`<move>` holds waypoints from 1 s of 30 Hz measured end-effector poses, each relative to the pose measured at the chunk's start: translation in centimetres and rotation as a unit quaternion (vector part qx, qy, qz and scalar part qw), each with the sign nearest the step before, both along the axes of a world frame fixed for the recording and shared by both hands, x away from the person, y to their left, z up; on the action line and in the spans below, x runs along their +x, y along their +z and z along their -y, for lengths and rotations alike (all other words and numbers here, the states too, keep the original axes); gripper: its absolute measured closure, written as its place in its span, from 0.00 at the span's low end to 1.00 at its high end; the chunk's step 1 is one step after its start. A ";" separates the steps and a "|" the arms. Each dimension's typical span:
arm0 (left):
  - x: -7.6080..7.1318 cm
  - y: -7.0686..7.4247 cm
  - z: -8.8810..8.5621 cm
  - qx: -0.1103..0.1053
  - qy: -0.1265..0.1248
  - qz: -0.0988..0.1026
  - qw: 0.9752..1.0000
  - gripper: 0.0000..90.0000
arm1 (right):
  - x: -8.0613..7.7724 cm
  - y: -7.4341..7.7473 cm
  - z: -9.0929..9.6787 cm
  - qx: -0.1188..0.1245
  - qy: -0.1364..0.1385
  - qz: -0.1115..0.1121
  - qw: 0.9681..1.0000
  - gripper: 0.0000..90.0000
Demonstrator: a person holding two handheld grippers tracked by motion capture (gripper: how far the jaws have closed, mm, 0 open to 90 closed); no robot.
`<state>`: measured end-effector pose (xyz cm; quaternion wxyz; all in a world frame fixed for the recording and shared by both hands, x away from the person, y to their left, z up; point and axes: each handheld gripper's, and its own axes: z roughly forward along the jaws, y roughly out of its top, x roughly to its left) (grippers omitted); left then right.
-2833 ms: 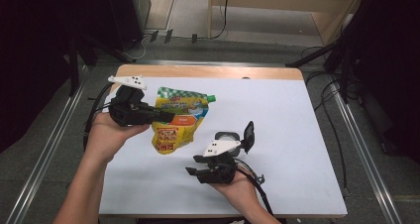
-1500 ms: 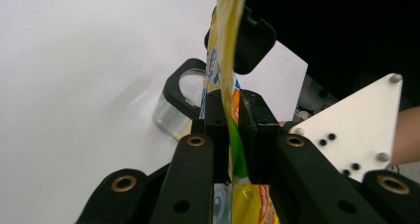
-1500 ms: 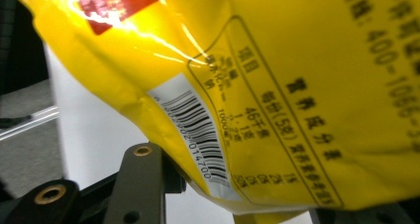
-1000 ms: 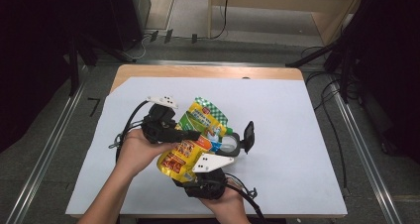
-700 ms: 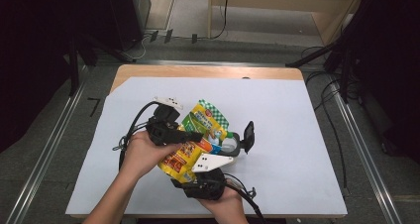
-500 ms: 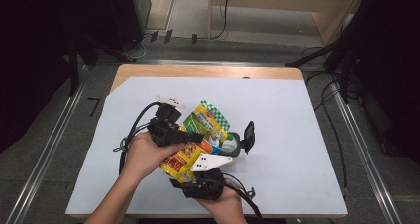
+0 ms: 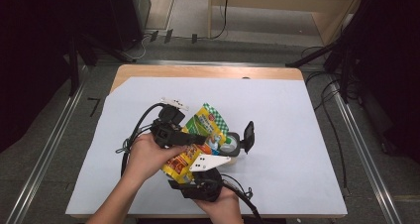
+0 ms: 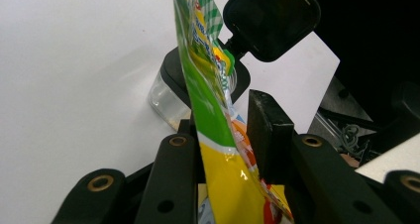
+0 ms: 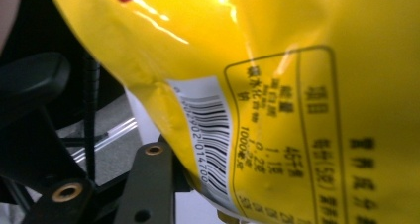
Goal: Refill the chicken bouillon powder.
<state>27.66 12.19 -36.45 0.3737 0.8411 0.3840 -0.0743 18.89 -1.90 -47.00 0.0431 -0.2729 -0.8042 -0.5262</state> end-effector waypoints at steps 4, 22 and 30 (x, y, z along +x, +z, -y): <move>0.2 0.0 0.0 -0.007 0.008 -0.020 1.000 0.75 | 0.1 -0.1 0.1 0.028 0.020 -0.022 0.999 0.72; 0.6 -0.5 0.5 -0.018 0.036 -0.030 0.999 0.81 | 0.4 0.4 0.2 0.011 0.002 -0.039 0.999 0.71; 0.5 0.4 0.5 0.006 0.010 -0.037 0.999 0.66 | 0.6 0.7 0.3 0.032 0.020 -0.036 0.999 0.75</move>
